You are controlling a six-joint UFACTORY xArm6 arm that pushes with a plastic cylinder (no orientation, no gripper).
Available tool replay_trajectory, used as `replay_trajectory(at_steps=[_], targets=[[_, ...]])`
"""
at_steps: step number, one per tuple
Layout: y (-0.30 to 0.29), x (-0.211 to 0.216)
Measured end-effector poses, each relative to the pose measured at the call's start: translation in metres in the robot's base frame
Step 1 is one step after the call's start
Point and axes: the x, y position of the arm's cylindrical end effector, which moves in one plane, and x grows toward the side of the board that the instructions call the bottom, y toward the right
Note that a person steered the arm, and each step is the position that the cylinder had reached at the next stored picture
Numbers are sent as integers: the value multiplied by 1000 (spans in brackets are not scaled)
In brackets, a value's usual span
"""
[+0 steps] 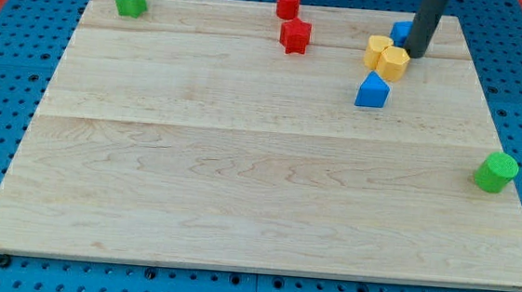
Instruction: Move the blue cube to the top right
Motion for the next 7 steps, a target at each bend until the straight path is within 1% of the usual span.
replay_trajectory(at_steps=[1, 2, 3, 4, 5, 6, 7], targets=[[4, -37], [1, -34], [-28, -20], [-66, -25], [-82, -43], [-63, -65], [-24, -71]])
